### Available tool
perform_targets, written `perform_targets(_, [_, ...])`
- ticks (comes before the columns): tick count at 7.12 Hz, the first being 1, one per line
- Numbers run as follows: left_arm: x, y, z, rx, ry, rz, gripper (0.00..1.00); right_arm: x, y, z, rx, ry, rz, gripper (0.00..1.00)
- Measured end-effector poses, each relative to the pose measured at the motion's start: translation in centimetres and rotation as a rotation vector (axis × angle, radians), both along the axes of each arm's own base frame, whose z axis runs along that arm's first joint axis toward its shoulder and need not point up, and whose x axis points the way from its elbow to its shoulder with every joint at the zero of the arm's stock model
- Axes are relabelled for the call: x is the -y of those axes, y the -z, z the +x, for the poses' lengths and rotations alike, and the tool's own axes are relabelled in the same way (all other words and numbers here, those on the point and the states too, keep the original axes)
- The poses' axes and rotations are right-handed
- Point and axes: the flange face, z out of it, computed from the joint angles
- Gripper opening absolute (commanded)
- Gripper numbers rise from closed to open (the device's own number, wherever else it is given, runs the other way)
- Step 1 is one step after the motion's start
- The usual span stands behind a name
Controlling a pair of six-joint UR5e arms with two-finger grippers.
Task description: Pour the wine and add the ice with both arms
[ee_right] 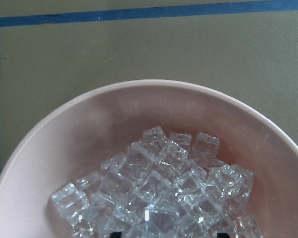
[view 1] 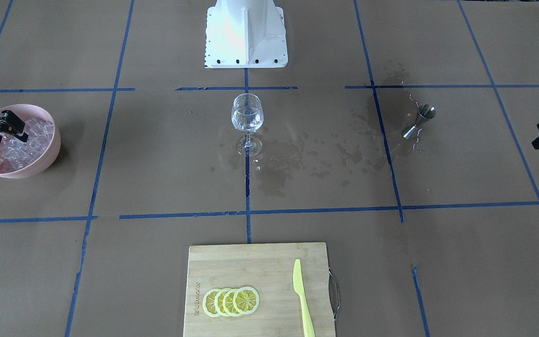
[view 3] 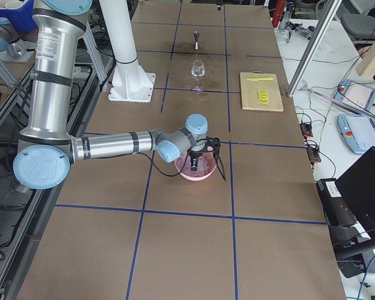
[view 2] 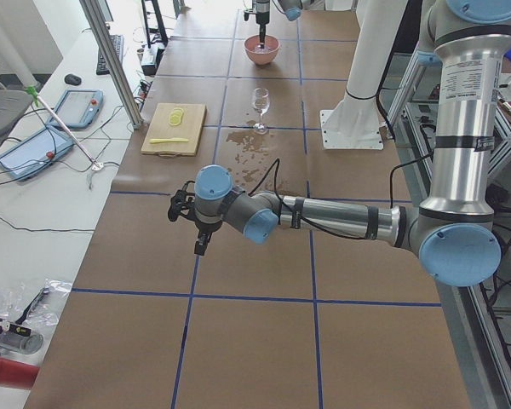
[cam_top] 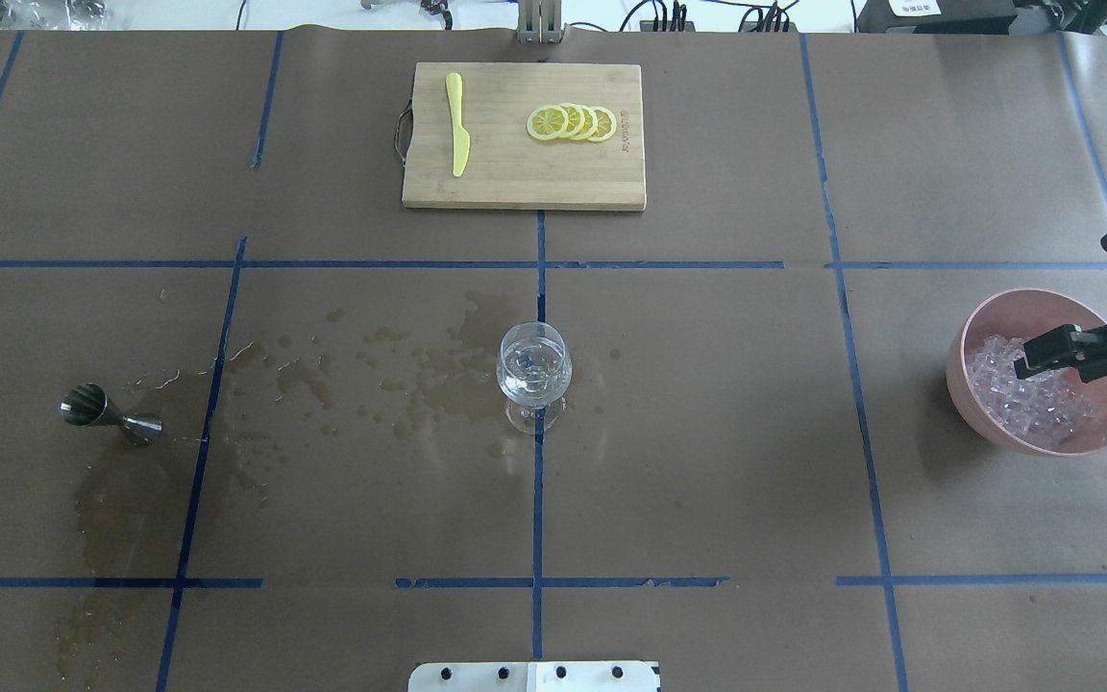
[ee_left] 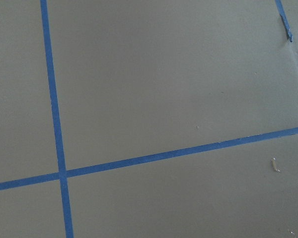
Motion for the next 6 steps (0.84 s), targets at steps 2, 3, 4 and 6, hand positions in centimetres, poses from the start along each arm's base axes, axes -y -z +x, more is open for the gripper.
perform_targets(2, [-0.2, -0.2, -0.1, 0.002, 0.001, 0.0, 1.0, -0.1, -0.1, -0.8, -0.018, 0.0, 0.004, 0.16])
perform_targets(3, [-0.3, -0.3, -0.1, 0.002, 0.0, -0.001, 1.0, 0.0, -0.2, -0.9, -0.022, -0.003, 0.006, 0.0])
perform_targets(4, [-0.4, -0.3, -0.1, 0.002, 0.0, -0.001, 1.0, 0.1, 0.0, -0.9, -0.024, -0.007, 0.013, 0.0])
perform_targets(6, [-0.5, -0.4, -0.2, 0.002, -0.001, -0.002, 1.0, 0.2, 1.4, -0.8, -0.012, -0.011, 0.04, 0.0])
